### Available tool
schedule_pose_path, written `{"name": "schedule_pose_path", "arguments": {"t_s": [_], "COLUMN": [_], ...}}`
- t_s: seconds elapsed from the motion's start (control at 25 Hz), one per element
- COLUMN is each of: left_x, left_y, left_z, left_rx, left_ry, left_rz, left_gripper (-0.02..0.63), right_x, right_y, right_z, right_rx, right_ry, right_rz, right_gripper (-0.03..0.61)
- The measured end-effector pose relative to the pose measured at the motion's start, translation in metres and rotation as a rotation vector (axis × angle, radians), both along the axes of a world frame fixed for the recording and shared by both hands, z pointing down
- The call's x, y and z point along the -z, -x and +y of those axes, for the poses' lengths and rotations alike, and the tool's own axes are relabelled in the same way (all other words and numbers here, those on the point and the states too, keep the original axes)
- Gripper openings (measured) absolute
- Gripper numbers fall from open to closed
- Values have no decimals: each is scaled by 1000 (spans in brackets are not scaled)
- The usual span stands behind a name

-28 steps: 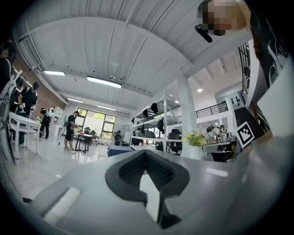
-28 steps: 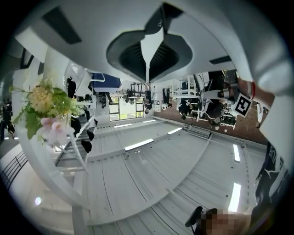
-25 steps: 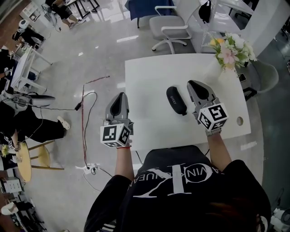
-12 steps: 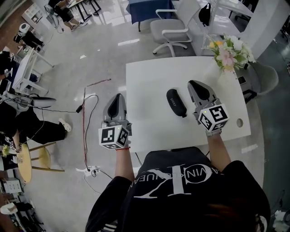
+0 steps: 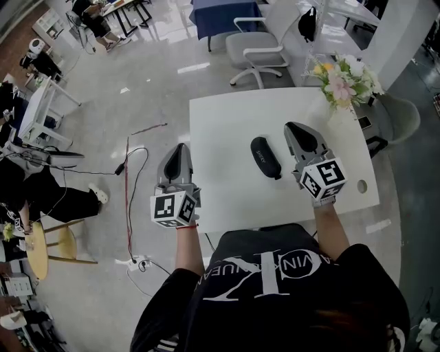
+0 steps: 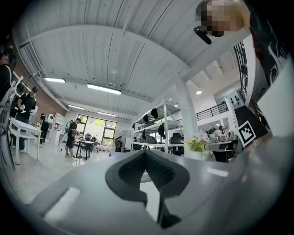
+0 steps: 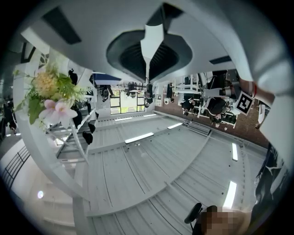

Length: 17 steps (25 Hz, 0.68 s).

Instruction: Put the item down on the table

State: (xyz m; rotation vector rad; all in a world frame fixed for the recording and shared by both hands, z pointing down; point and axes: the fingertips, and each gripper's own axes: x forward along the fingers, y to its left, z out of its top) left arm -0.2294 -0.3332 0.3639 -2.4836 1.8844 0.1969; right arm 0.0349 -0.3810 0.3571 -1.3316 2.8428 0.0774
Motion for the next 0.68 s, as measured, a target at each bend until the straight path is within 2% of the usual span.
{"name": "schedule_pose_path", "arguments": {"t_s": [0.36, 0.68], "left_x": [8, -1], "left_y": [0, 1], "left_z": [6, 8], "left_rx": [35, 19], "left_ry": [-35, -18], "left_rz": [-54, -38], "left_gripper": [11, 11], "right_x": [-2, -8], "right_y": [-1, 2], "right_z": [2, 4], "right_rx": [1, 3], "right_ry": [4, 22], "right_rz": [-2, -2], "right_gripper": [31, 29]}}
